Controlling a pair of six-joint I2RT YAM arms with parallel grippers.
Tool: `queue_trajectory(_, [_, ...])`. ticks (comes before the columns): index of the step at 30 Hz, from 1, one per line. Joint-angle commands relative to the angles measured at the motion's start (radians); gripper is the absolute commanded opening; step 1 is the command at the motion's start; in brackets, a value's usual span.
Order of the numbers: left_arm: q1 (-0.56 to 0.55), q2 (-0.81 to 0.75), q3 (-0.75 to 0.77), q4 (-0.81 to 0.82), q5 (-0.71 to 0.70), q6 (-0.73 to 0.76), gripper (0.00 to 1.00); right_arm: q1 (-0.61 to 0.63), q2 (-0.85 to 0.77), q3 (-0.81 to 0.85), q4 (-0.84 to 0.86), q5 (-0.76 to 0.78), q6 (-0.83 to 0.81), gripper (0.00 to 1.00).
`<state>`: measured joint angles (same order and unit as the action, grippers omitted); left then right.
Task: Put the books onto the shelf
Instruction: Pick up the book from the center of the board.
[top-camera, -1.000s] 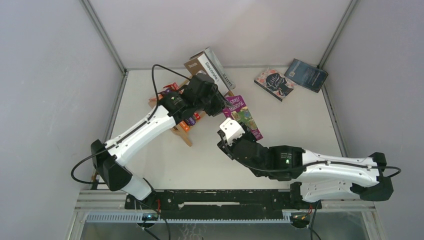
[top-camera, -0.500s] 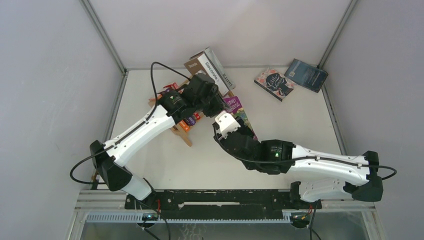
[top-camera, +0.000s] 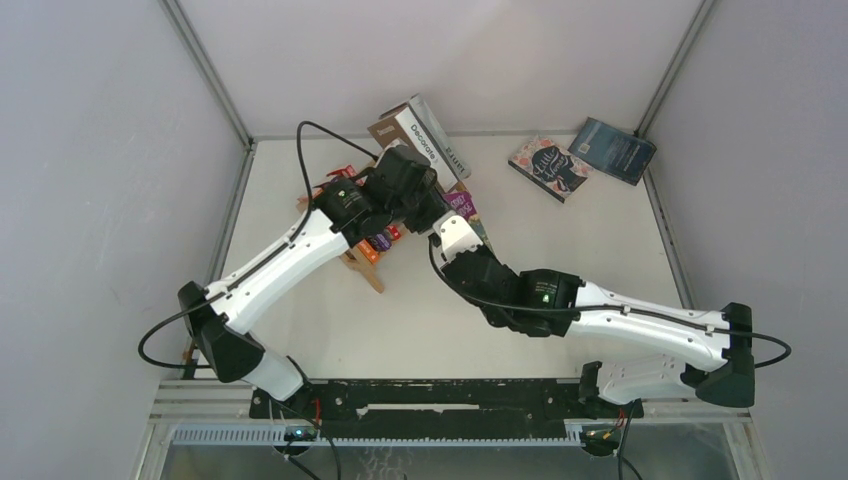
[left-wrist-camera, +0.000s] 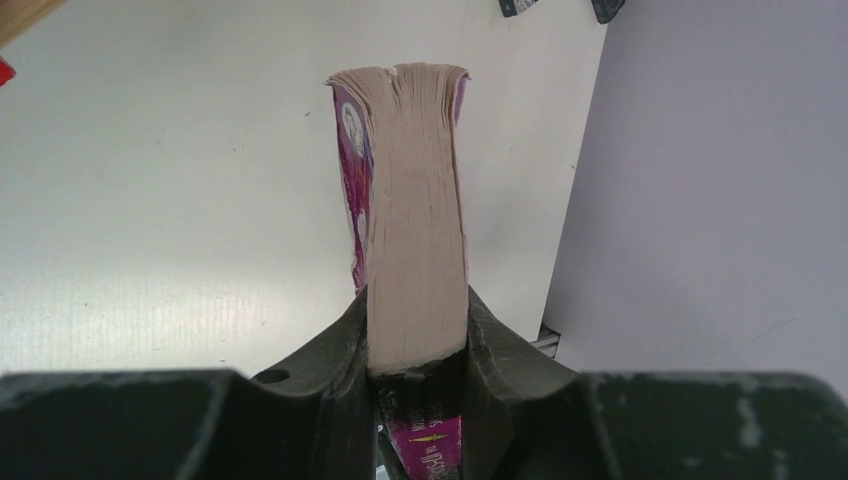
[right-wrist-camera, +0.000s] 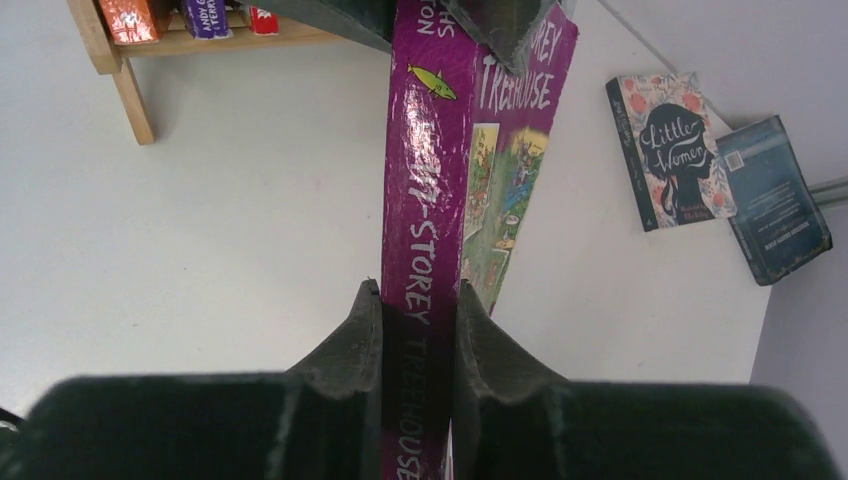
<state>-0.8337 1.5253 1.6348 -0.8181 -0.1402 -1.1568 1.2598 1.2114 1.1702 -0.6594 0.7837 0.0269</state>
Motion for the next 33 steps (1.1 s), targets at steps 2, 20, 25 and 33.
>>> queue_trajectory(2, [-0.011, -0.068, 0.076, 0.082, -0.021, 0.013, 0.0, -0.026, -0.018, 0.025, 0.041, -0.069, -0.001, 0.0])
queue_trajectory(20, [0.033, -0.211, 0.041, -0.011, -0.206, 0.053, 0.18, -0.069, -0.082, -0.008, 0.219, -0.192, -0.075, 0.0])
queue_trajectory(25, [0.048, -0.24, 0.017, -0.011, -0.215, 0.054, 0.22, -0.091, -0.087, -0.008, 0.285, -0.22, -0.101, 0.0])
queue_trajectory(33, [0.094, -0.28, 0.002, -0.013, -0.213, 0.063, 0.3, -0.112, -0.068, -0.007, 0.381, -0.258, -0.155, 0.0])
